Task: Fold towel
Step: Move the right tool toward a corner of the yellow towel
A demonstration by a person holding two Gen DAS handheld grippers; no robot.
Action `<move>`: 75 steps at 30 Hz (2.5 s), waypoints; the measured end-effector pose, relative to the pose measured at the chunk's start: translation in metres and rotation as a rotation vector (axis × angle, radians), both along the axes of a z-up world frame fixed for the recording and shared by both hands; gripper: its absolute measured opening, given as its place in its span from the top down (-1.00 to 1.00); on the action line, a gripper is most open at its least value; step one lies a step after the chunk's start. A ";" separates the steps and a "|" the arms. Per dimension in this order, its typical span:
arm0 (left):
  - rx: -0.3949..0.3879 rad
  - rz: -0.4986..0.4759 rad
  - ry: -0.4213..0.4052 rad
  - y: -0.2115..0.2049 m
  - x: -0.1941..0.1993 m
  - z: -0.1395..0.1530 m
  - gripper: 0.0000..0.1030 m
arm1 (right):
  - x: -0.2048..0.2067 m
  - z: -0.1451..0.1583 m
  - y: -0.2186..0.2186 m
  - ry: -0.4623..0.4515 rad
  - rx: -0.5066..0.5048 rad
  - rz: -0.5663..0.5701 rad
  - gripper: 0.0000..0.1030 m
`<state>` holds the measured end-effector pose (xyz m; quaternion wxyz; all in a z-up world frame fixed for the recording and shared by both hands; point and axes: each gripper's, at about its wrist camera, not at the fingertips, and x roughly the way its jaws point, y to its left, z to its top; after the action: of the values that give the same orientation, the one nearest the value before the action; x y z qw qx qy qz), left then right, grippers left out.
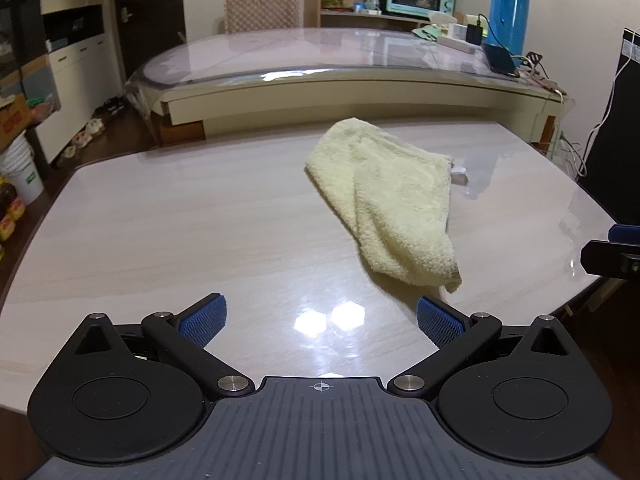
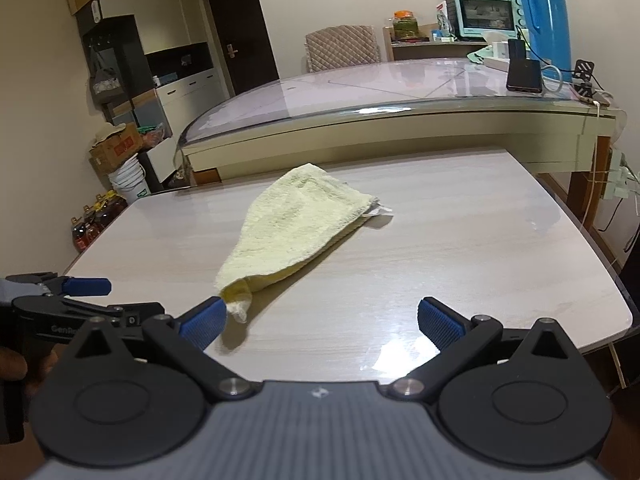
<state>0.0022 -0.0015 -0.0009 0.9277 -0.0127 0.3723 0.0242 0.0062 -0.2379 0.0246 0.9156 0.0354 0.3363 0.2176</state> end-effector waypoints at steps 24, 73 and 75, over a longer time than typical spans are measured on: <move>0.008 -0.037 0.112 -0.014 0.029 -0.010 -1.00 | 0.036 -0.005 -0.005 0.023 0.001 -0.016 -1.00; 0.035 -0.027 0.036 0.015 0.077 -0.004 -1.00 | 0.152 -0.025 0.036 0.047 -0.012 0.039 -0.92; 0.026 -0.028 0.033 0.017 0.078 -0.005 -1.00 | 0.158 -0.027 0.038 0.051 -0.013 0.041 -0.86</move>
<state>0.0805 0.0156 -0.0057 0.9218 0.0050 0.3873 0.0165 0.1645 -0.2004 -0.0019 0.9022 0.0282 0.3616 0.2334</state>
